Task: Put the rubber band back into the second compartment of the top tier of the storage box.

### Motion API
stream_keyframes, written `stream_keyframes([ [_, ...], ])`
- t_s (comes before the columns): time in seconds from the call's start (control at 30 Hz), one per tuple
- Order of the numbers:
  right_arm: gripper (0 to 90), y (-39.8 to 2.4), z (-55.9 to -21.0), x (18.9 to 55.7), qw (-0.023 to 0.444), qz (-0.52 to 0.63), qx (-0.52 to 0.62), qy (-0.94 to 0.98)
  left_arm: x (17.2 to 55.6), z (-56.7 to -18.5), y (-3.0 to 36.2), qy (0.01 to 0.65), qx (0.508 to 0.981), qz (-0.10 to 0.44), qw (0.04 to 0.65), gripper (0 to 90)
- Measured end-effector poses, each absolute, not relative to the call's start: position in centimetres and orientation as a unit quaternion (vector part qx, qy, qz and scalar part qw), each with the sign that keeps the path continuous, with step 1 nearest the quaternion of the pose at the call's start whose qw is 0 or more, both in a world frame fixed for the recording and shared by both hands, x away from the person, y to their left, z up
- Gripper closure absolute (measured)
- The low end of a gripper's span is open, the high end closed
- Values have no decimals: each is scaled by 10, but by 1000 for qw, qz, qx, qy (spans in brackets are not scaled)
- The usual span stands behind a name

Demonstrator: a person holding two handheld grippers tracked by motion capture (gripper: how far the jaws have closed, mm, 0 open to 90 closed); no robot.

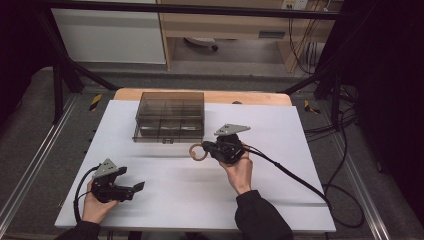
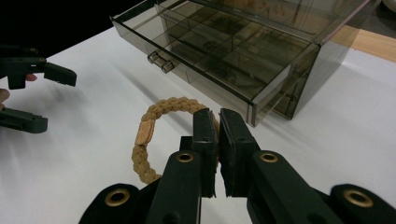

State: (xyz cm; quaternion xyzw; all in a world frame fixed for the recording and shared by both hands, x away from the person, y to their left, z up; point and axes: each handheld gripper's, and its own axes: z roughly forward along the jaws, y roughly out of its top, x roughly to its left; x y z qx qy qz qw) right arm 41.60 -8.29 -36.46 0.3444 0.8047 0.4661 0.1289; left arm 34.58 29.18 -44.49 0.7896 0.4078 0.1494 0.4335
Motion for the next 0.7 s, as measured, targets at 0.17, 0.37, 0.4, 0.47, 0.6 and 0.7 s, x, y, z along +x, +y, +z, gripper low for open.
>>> stream_keyframes([
  [0.17,857,-77,-361,419,130,469,342,804,346,-445,292,408,790,149,434,51],
  [0.37,858,-68,-358,424,134,473,343,800,346,-445,292,408,789,149,434,51],
  [0.4,858,-66,-357,424,135,473,343,800,346,-445,292,408,789,149,434,50],
  [0.47,858,-64,-356,426,137,475,341,799,346,-445,292,408,789,149,434,51],
  [0.6,859,-59,-355,428,137,477,341,799,346,-445,292,407,789,149,434,50],
  [0.7,860,-56,-355,430,138,475,341,799,346,-445,292,407,789,149,434,50],
])
